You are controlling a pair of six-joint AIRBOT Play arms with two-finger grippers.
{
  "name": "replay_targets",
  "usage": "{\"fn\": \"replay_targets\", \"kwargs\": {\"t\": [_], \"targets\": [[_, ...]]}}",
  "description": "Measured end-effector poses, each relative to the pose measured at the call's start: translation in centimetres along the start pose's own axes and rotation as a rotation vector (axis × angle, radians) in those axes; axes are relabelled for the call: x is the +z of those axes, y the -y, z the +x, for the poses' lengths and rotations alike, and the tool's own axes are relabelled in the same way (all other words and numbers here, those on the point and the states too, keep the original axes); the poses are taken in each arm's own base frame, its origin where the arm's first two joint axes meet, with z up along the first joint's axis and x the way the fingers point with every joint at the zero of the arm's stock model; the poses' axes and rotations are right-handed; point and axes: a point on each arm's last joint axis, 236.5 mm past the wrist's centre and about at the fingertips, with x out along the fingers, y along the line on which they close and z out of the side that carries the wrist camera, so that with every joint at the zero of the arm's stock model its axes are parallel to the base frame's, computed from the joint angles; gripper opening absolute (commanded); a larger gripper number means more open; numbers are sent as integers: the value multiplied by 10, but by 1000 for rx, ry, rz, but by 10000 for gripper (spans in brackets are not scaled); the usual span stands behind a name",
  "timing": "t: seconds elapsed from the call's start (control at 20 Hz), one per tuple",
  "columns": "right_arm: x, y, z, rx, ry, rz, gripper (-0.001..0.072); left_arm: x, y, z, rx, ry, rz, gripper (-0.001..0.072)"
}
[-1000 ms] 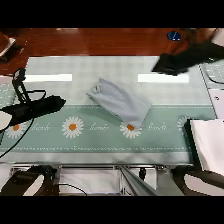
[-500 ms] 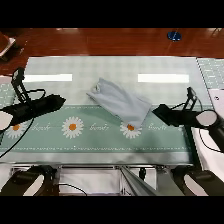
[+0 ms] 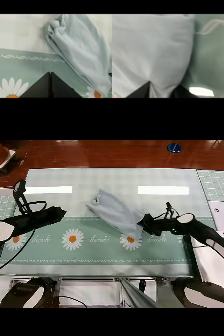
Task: Fold the shirts.
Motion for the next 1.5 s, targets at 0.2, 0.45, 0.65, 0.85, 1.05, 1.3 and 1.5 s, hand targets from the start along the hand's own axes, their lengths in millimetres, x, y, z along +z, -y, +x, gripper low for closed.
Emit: {"fn": "replay_targets", "kwargs": {"t": [0.2, 0.45, 0.65, 0.85, 1.05, 1.3, 1.5], "targets": [[10, -56, 12, 112, -65, -142, 29, -3, 1, 3, -2, -13, 4, 16], [44, -182, -36, 313, 0, -422, 29, -6, 3, 4, -6, -23, 9, 16], [68, -264, -105, 381, 115, -613, 29, -6, 4, 5, -7, -23, 10, 16], [96, -295, -186, 360, 251, -689, 29, -7, 4, 5, -6, -25, 10, 16], [120, -274, -273, 288, 392, -643, 28, -8, 4, 5, -8, -30, 9, 16], [129, -193, -372, 60, 548, -489, 28, -9, 7, 5, -18, -32, 3, 16], [108, -121, -430, -145, 614, -334, 28, -3, 8, 5, -22, -8, 1, 16]]}}
